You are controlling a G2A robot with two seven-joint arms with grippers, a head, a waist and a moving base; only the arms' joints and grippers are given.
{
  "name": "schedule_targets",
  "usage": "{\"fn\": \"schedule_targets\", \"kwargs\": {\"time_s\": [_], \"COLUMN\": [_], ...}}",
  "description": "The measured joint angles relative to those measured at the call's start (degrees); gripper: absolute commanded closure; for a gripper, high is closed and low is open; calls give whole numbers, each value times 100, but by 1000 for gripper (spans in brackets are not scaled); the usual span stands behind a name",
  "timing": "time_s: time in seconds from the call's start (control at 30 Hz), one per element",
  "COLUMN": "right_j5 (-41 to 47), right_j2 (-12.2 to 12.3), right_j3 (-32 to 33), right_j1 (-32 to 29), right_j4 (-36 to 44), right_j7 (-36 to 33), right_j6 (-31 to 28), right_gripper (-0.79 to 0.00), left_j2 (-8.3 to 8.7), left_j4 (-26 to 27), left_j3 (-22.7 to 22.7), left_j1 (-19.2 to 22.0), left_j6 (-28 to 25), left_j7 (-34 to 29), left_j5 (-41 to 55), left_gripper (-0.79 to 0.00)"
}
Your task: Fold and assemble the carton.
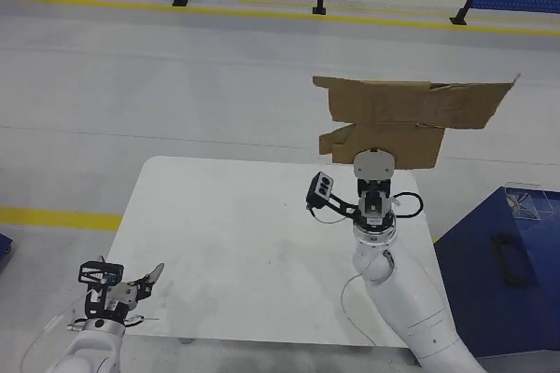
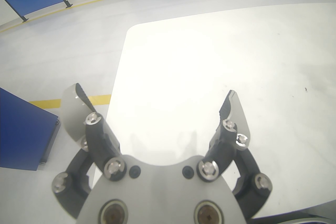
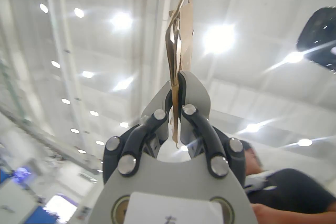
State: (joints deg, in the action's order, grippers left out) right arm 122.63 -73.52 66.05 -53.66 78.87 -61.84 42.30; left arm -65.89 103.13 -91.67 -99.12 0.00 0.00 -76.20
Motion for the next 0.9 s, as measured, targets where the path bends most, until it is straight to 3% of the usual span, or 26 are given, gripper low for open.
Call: {"fn": "schedule_targets", "kwargs": {"time_s": [0.1,0.23,0.4,0.53,0.63,0.9], "right_j5": [-1929,-4623,-6969,-8785,-9372,-9334], "right_j2": [144,364,506,549,552,553], "right_j3": [692,1628,2224,2402,2327,2320], "right_j1": [28,6,-328,-819,-1119,-1131], "right_j4": [-1,-14,479,1257,1710,1723], "right_j7": [-960,-1827,-1919,-1230,-578,-530], "right_j6": [-1059,-3266,-5666,-7300,-7902,-7945], "right_gripper": [0,0,0,0,0,0], "left_j2": [0,0,0,0,0,0], "left_j4": [0,0,0,0,0,0], "left_j3": [0,0,0,0,0,0], "left_j1": [0,0,0,0,0,0], "left_j6": [0,0,0,0,0,0], "left_j7": [0,0,0,0,0,0], "left_j5": [0,0,0,0,0,0], "left_gripper": [-785,-785,-785,-785,-785,-785]}}
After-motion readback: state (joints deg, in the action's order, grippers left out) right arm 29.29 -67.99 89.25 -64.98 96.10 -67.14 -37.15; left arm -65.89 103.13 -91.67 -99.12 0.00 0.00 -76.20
